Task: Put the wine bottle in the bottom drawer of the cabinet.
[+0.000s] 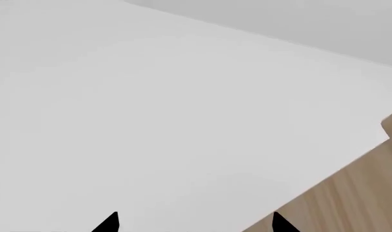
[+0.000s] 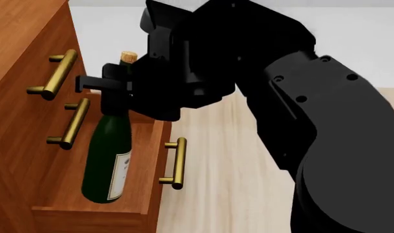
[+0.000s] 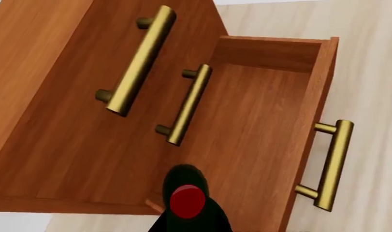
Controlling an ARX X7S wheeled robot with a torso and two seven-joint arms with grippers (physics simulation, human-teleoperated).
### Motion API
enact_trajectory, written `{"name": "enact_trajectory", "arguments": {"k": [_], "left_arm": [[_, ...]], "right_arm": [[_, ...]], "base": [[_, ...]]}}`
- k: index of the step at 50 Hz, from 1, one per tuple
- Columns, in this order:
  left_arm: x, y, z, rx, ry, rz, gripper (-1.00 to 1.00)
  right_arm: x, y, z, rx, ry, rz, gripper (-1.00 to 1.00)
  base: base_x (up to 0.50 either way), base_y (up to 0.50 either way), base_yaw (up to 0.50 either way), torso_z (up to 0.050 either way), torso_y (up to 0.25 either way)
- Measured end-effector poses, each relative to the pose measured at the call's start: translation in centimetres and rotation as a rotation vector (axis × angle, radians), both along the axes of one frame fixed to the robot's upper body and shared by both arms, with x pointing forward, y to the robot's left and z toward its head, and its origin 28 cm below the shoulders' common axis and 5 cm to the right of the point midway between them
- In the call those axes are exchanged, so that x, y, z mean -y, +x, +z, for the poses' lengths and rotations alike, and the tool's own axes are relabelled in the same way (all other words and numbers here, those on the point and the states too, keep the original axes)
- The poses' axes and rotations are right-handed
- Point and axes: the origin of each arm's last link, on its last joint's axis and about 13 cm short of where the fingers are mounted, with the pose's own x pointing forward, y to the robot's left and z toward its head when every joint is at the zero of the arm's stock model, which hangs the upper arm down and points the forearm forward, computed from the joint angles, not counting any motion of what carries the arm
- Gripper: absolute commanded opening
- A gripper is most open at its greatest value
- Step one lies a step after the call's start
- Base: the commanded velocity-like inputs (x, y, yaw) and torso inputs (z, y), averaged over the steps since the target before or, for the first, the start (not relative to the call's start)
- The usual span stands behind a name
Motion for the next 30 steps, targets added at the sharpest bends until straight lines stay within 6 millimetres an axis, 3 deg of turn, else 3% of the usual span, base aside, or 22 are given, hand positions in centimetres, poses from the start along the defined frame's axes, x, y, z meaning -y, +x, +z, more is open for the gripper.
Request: {"name": "enact_trajectory", "arguments": {"k": [30], "left_arm": [[0.07,0.23,0.07,-0.03,-0.003,-0.029,1.0]], "right_arm": [[-0.14,0.11,0.74,0.075,-0.017,0.016,-1.0]], "base": [[0.0,0.0,0.0,0.0,-0.116]]}}
